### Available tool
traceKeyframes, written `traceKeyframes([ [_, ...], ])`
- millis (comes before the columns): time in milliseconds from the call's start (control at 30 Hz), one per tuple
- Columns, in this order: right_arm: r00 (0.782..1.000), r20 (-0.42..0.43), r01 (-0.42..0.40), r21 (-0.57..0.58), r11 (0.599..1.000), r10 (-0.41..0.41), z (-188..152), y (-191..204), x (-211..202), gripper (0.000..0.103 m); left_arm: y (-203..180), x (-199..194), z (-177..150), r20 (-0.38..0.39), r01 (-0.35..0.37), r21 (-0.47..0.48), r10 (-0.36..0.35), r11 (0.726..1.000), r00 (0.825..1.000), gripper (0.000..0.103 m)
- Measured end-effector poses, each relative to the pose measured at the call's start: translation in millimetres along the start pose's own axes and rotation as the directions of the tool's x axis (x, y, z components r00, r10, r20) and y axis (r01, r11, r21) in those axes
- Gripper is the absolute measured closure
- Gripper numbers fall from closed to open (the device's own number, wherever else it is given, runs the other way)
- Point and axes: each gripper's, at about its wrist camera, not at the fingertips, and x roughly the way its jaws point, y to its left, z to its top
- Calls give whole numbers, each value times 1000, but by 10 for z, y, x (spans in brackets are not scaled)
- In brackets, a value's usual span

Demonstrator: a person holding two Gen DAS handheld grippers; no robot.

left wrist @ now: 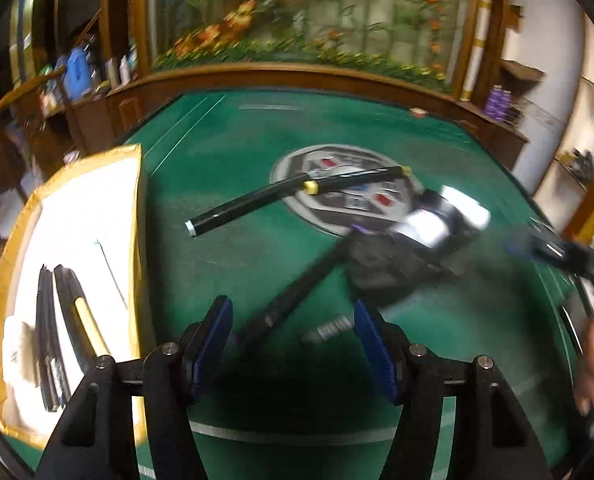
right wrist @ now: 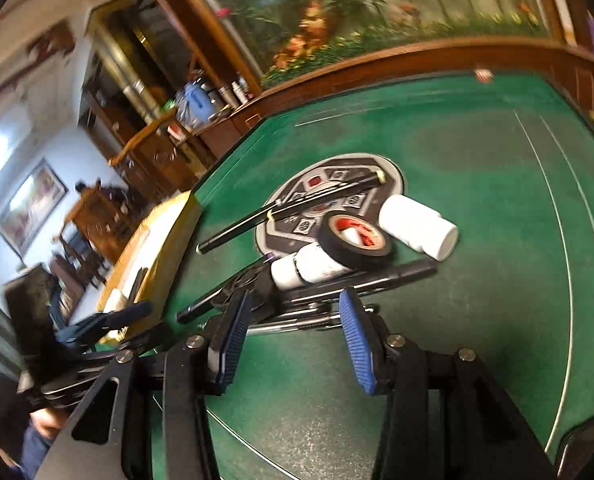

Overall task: Organize rigid objects
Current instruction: 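Grasp a purple-capped black marker with the left tool while the right tool grasps the black rubber ring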

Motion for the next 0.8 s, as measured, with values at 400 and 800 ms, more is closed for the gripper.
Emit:
traceKeyframes([
  [400,1000,-3,-23,23,999,23,22,-53,-21,58,-149,548,214,-114,24,99,-13,995,993,89],
  [800,999,-49,6,-102,995,-11,-124,200,208,46,-177,-203,-667,-91,44,68,-38,997,995,89],
])
